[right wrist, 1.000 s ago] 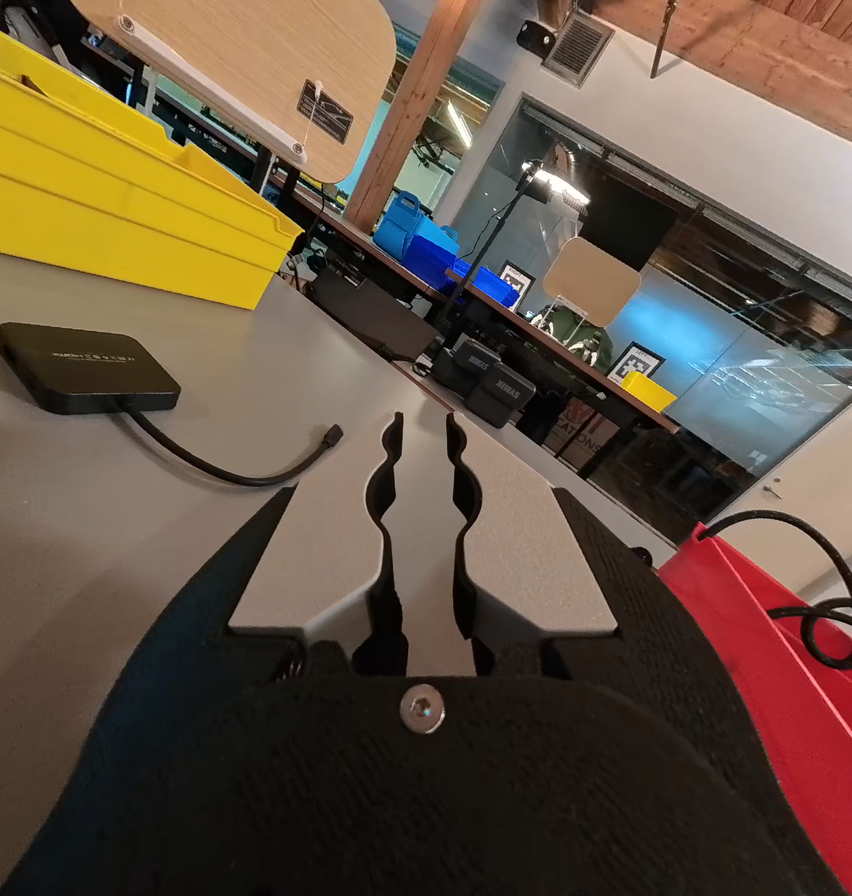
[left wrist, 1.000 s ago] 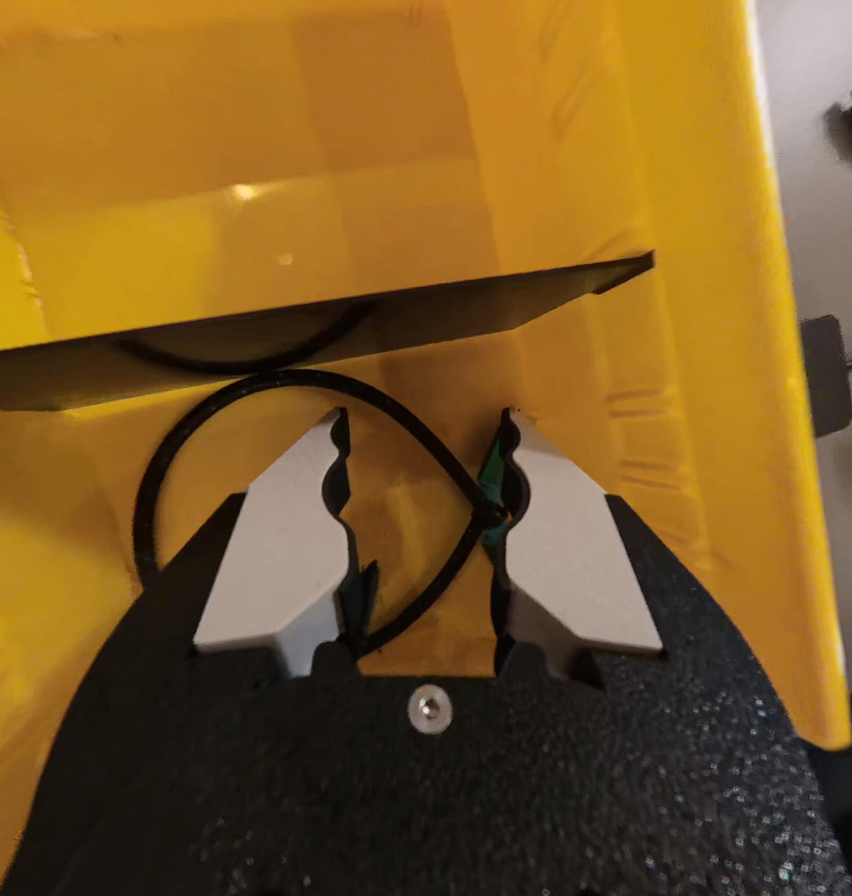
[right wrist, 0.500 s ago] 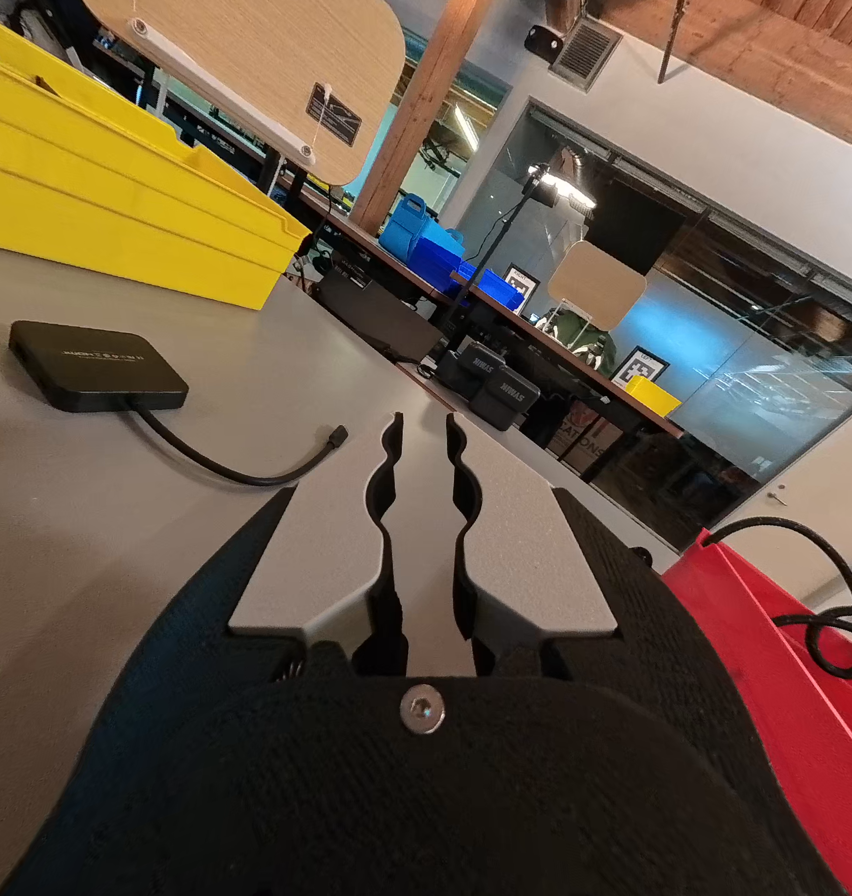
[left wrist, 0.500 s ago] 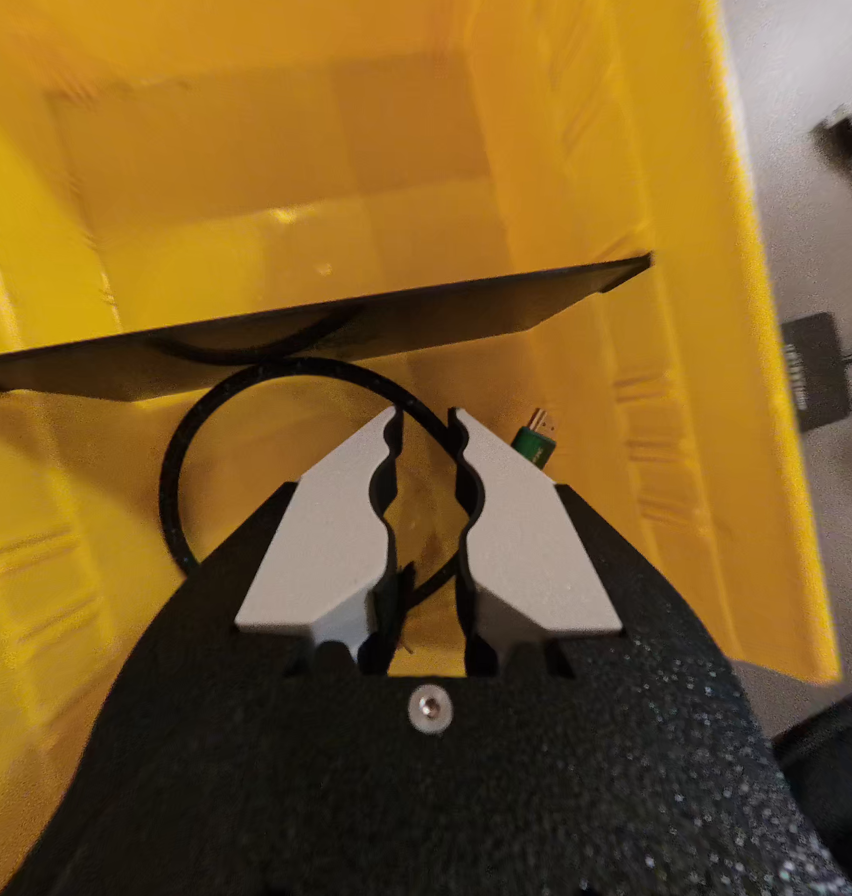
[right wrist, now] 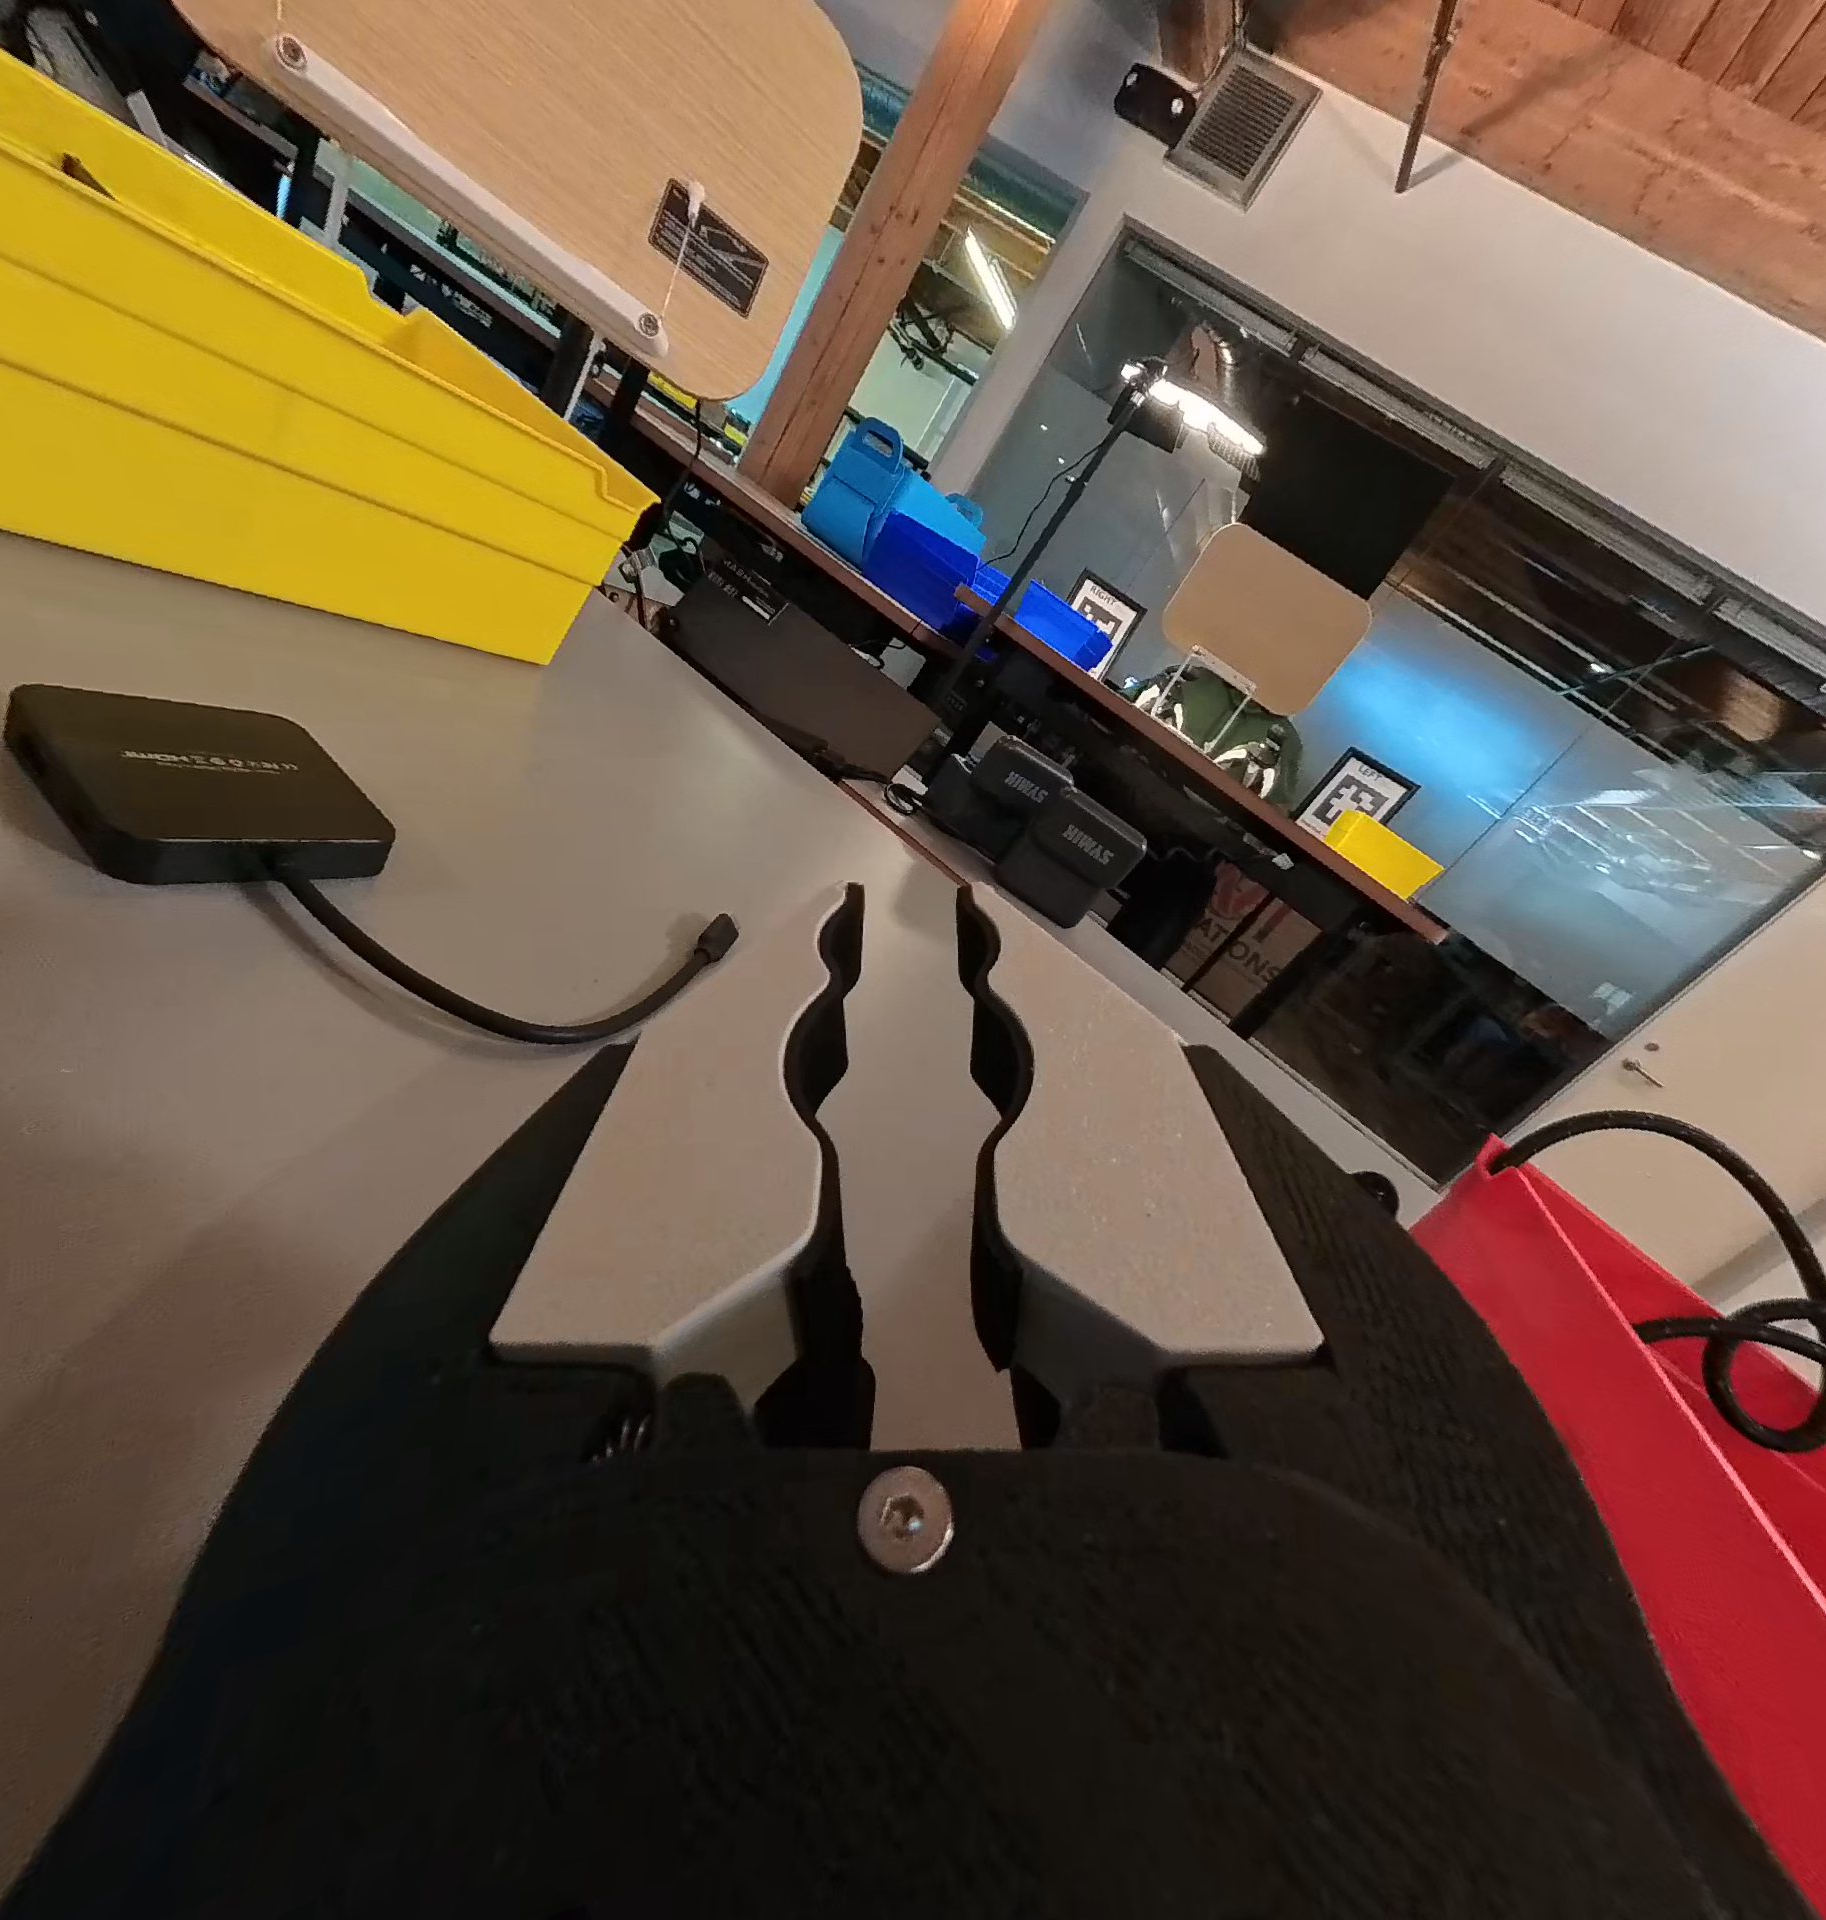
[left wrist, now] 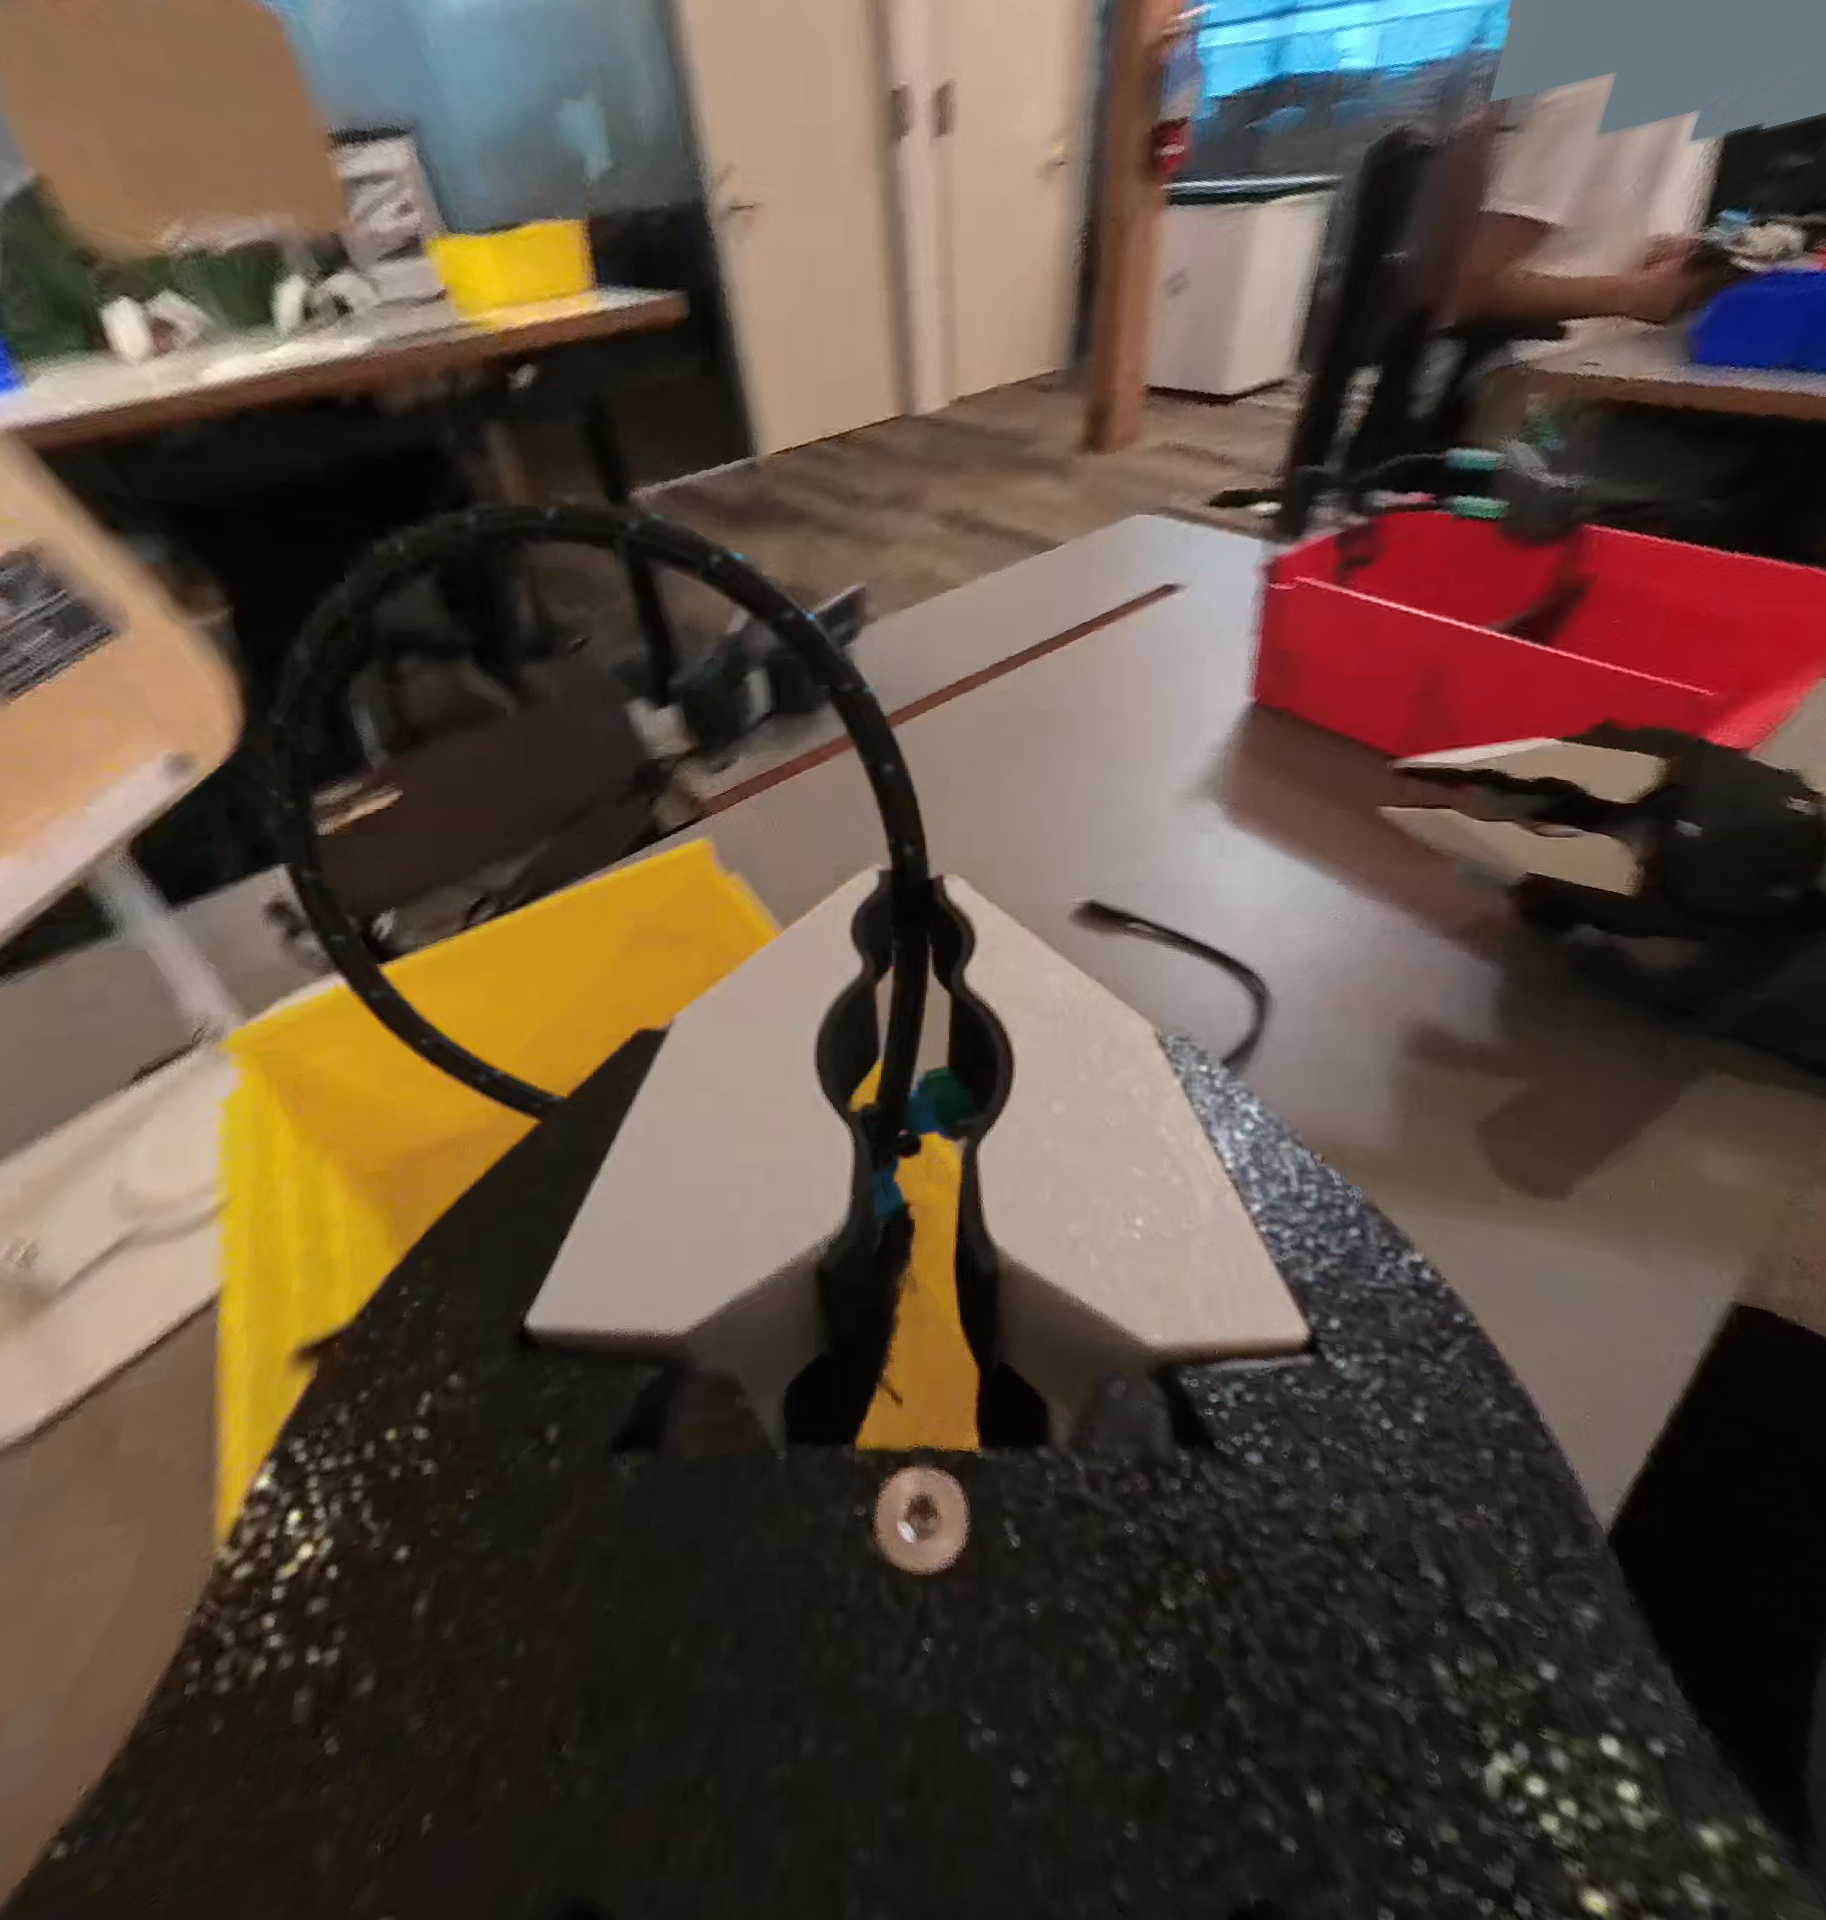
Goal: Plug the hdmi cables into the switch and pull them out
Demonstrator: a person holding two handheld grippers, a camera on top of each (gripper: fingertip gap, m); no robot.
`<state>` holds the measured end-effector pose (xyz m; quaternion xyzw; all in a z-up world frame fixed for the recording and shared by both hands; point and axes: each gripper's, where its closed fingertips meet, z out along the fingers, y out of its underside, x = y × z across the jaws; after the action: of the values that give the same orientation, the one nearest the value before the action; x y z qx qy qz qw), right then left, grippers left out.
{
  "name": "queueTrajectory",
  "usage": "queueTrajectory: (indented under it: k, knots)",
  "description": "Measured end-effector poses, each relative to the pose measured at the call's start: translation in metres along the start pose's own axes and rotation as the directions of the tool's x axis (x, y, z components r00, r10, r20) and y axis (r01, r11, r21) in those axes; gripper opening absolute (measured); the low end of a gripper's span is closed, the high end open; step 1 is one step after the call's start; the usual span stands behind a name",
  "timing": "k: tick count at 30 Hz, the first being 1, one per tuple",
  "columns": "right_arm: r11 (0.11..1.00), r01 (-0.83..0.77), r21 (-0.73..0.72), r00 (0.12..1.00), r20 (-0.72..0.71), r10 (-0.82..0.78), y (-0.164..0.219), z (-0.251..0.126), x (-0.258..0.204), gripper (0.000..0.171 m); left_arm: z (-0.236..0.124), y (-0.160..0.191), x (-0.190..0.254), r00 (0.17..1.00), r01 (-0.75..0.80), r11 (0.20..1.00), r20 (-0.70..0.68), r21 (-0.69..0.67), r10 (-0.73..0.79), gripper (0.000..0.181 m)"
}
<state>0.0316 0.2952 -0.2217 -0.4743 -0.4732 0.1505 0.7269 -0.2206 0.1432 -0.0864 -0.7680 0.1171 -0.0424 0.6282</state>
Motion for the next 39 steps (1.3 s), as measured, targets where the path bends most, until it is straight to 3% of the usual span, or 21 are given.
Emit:
queueTrajectory:
  k: [4, 8, 14, 18, 22, 25, 28, 29, 36, 39]
  knots:
    - [1.0, 0.005, 0.007, 1.0, -0.024, -0.005, -0.002, -0.001, 0.004, 0.016, 0.035, 0.002, 0.097, 0.943, -0.174, 0.985, -0.288, -0.001, 0.167, 0.004]
    - [1.0, -0.01, 0.007, 0.996, -0.086, 0.011, -0.001, -0.004, 0.017, 0.015, 0.071, 0.046, 0.187, 0.801, -0.396, 0.915, -0.514, -0.073, 0.306, 0.004]
    - [0.998, -0.07, -0.001, 0.984, -0.167, 0.069, 0.004, -0.009, 0.036, 0.014, 0.107, 0.117, 0.248, 0.604, -0.688, 0.72, -0.618, -0.086, 0.503, 0.004]
    - [0.994, -0.113, 0.001, 0.967, -0.228, 0.11, 0.007, -0.013, 0.05, 0.012, 0.117, 0.145, 0.264, 0.515, -0.766, 0.639, -0.658, -0.066, 0.549, 0.004]
    - [0.99, -0.14, 0.0, 0.962, -0.236, 0.136, 0.01, -0.014, 0.053, 0.012, 0.121, 0.157, 0.272, 0.531, -0.735, 0.672, -0.688, -0.084, 0.495, 0.004]
    - [0.992, -0.128, -0.004, 0.966, -0.227, 0.123, 0.009, -0.013, 0.05, 0.012, 0.124, 0.158, 0.275, 0.598, -0.641, 0.756, -0.704, -0.131, 0.384, 0.005]
    - [0.993, -0.12, -0.006, 0.969, -0.216, 0.116, 0.009, -0.012, 0.048, 0.012, 0.129, 0.151, 0.262, 0.672, -0.557, 0.807, -0.679, -0.198, 0.297, 0.048]
    - [0.993, -0.121, -0.005, 0.97, -0.213, 0.117, 0.009, -0.012, 0.047, 0.012, 0.13, 0.145, 0.254, 0.694, -0.535, 0.82, -0.659, -0.203, 0.289, 0.054]
    - [0.992, -0.124, 0.002, 0.976, -0.178, 0.122, 0.007, -0.01, 0.041, 0.012, 0.129, 0.119, 0.172, 0.827, -0.421, 0.868, -0.505, -0.262, 0.249, 0.058]
    - [0.994, -0.113, 0.001, 0.98, -0.165, 0.112, 0.007, -0.009, 0.038, 0.012, 0.131, 0.131, 0.147, 0.861, -0.401, 0.849, -0.457, -0.344, 0.222, 0.074]
